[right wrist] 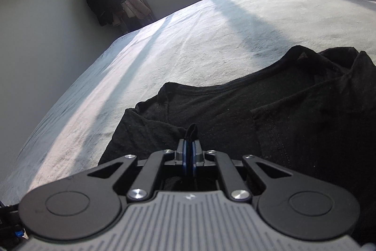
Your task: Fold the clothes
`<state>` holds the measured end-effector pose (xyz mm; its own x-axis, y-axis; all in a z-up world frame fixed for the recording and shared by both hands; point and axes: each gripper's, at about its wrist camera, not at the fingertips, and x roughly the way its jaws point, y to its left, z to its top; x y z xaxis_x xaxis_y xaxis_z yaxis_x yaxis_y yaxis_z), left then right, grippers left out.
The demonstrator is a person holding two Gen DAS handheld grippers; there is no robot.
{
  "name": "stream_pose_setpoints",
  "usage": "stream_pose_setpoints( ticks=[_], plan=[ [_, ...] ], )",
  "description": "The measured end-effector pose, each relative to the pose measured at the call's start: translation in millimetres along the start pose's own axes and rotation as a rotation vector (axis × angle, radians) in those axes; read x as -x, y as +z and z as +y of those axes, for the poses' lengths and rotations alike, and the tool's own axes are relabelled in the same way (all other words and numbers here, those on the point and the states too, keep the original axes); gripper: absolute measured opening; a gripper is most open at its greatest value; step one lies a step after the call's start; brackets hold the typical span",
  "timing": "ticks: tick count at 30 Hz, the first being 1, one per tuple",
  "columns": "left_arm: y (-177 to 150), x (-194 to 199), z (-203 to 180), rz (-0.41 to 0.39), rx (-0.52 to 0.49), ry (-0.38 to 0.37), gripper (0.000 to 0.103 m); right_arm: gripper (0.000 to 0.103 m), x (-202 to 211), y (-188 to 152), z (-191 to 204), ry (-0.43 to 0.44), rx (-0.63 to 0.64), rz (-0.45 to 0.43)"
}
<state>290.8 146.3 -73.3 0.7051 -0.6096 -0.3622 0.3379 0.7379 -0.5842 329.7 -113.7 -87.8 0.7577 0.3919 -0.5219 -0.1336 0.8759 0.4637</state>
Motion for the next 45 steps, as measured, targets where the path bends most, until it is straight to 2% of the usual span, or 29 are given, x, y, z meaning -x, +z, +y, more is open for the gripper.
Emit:
stream_pose_setpoints(
  ticks=[4,9,13,15,18,20,21,24,29,31,36,39,41,43,45],
  plan=[
    [2,1,16,0.004,0.042,0.077,0.004,0.006,4,1,-4,0.008,-0.018,-0.028],
    [2,3,22,0.0,0.057,0.087,0.004,0.006,7,5,-10,-0.004,-0.032,-0.055],
    [-1,-5,20,0.042,0.028,0.106,0.004,0.007,3,6,-15,-0.004,-0.054,-0.036],
    [0,-2,21,0.035,0.035,0.109,0.004,0.015,5,7,-14,-0.01,-0.053,-0.013],
    [5,10,25,-0.014,0.064,0.074,0.004,0.021,13,12,-7,0.031,-0.015,0.063],
    [8,16,29,-0.032,0.088,0.061,0.004,0.055,20,14,0,0.081,0.044,0.124],
    [8,18,32,-0.035,0.101,0.058,0.004,0.057,24,13,6,0.102,0.085,0.147],
    [9,20,38,-0.027,0.127,0.04,0.003,0.057,33,7,25,0.143,0.219,0.201],
    [7,17,41,0.017,0.132,-0.025,0.003,0.057,39,-5,38,0.201,0.35,0.304],
    [5,12,39,0.047,0.118,-0.038,0.003,0.057,40,-7,41,0.2,0.384,0.284],
    [-1,-3,34,0.112,0.08,0.015,0.003,0.057,44,-15,55,0.239,0.503,0.212],
    [-4,-9,36,0.135,0.074,0.047,0.003,0.045,40,-24,60,0.295,0.566,0.218],
    [-5,-10,36,0.14,0.067,0.059,0.003,0.02,31,-30,61,0.281,0.609,0.263],
    [-6,-12,37,0.144,0.058,0.075,0.003,0.009,23,-34,57,0.243,0.627,0.297],
    [-6,-12,39,0.144,0.062,0.076,0.002,0.008,23,-30,50,0.251,0.6,0.307]
  ],
)
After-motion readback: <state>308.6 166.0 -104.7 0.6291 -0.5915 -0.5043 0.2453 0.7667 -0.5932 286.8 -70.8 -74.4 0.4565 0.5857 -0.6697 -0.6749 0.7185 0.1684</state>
